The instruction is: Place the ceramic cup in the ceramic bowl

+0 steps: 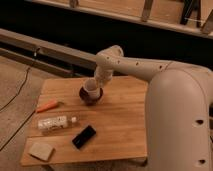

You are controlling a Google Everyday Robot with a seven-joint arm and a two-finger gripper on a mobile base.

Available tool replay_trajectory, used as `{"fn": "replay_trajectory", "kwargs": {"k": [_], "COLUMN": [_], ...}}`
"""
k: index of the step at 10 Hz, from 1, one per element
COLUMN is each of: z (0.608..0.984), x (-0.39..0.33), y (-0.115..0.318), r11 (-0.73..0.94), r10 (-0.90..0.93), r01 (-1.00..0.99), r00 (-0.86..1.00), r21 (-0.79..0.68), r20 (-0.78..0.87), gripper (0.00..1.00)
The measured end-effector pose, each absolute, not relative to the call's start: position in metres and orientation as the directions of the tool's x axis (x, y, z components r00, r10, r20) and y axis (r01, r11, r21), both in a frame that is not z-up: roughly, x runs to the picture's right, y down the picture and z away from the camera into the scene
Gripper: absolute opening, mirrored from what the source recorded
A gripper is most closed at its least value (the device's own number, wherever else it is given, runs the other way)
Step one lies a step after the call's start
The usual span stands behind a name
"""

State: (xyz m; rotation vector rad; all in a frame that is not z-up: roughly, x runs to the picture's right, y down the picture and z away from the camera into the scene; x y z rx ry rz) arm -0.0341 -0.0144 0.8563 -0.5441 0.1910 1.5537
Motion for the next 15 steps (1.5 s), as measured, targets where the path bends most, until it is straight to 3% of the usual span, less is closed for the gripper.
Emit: {"fn": "replay_trajectory", "kwargs": {"k": [4,11,15], "z": [0.875,0.884,0.885], "x": [-0.044,-0.051,-0.047], "y": [-0.001,-0.003,-0.003], "r11": [-0.049,-0.011,0.034], "r10": [0.879,0.878,0.870], "r01": [-0.973,-0.962,-0.968], "r00": [0.066,0.121,0.151], "r21": [-0.227,-0.272,-0.249], "r20": [-0.473,-0.464,-0.469], "gripper": [0.04,0.75,0.80]}}
